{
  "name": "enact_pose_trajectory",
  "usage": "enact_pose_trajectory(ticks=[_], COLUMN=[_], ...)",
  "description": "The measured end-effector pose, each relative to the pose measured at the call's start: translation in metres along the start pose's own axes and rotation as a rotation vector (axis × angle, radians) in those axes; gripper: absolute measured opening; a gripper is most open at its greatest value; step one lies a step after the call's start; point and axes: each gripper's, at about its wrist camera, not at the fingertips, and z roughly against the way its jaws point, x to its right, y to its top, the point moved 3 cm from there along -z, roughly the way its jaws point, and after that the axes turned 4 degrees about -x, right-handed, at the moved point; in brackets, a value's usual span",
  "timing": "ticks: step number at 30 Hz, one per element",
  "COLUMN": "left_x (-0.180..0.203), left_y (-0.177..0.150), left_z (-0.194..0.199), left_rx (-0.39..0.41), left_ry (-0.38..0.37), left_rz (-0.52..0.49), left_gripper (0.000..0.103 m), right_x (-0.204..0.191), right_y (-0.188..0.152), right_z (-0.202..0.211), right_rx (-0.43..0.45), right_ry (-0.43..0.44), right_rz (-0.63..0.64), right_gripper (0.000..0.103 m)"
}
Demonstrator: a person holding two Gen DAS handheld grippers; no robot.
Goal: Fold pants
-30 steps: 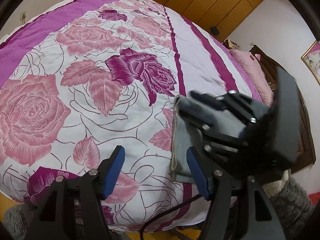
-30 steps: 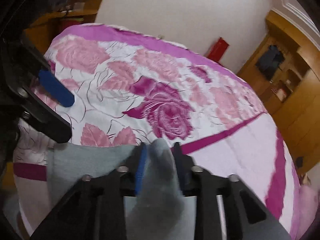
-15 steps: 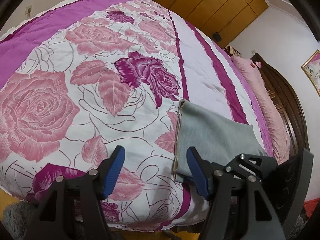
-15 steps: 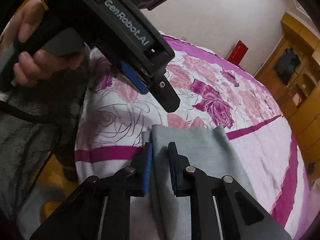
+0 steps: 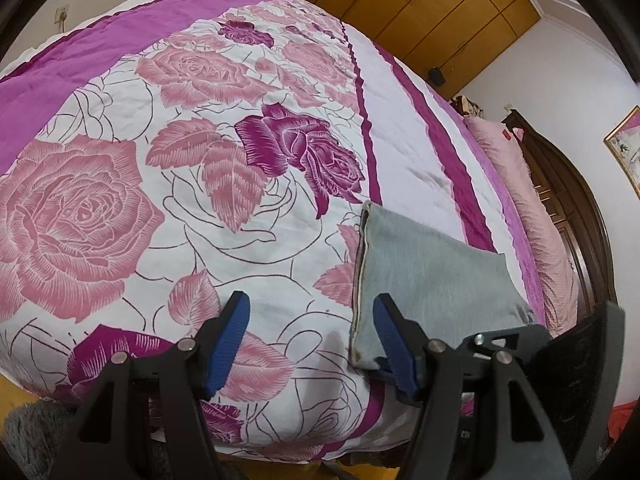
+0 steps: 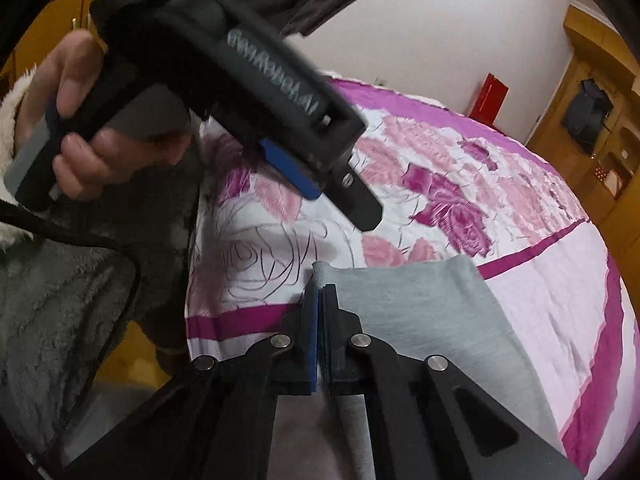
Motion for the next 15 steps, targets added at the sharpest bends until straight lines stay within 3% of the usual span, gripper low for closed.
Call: enact_pose_trajectory(ticks=[2, 4, 9, 14, 15], left_x=[0.001, 0.007, 0.044, 0.114, 0.129], left_y=[0.001, 0.002, 0.007, 0.011, 0.011], left_z=[-0.001, 0.001, 0.013, -0.001, -0.011], left_rx=[0.003, 0.024, 0.121, 0.115, 0.114], left_ry=[0.001, 0.005, 0.080, 0.002, 0.008], left_rz=[-0.003, -0.025, -0.162, -0.286, -0.318], left_gripper=[0.067, 0.067, 0.067, 0.067, 0.067], right_x=[0.000, 0.003, 0.026, 0.083, 0.099], right_y=[0.000, 0.001, -0.017, -0.109, -0.137], right_z=[-0.002, 0.002, 0.060, 0.144, 0.162], right_rx=[-0.004, 0.010, 0.107, 0.152, 0.150], right_ry=[-0.010, -0.014, 0.001, -0.096, -0.149], right_rz=[-0.004, -0.036, -0.288, -0.628, -0.709], right_gripper=[0.004, 0.021, 0.026, 0.029, 0.029])
